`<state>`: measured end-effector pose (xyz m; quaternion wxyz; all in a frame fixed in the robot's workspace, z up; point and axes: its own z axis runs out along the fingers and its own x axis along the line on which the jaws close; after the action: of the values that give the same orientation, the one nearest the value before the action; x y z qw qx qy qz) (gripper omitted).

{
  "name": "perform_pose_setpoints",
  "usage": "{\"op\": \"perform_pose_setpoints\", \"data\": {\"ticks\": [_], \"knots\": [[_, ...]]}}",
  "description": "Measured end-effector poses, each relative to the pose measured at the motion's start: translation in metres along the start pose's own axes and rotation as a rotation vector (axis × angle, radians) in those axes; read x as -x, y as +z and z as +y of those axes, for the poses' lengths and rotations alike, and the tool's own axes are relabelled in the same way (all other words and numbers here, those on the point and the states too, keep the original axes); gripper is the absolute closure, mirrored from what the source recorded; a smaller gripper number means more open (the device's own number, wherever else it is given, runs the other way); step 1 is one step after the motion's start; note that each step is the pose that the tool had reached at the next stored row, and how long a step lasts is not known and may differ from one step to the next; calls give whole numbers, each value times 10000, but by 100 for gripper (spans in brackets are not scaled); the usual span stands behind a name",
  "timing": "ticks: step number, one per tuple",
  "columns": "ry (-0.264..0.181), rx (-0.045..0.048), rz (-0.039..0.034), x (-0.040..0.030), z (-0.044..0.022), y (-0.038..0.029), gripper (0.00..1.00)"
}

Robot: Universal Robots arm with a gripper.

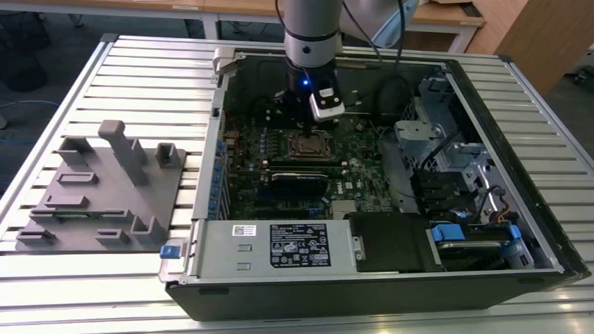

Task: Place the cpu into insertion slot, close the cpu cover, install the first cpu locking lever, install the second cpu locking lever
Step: 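Install the first cpu locking lever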

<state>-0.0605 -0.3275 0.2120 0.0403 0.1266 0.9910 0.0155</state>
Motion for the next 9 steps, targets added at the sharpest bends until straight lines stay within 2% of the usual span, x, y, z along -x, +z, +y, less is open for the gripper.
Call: {"op": "perform_pose_setpoints", "data": {"ticks": [3,9], "knots": [[-247,4,18,37,6,11,90],[-304,-37,9,69,-79,10,90]]}}
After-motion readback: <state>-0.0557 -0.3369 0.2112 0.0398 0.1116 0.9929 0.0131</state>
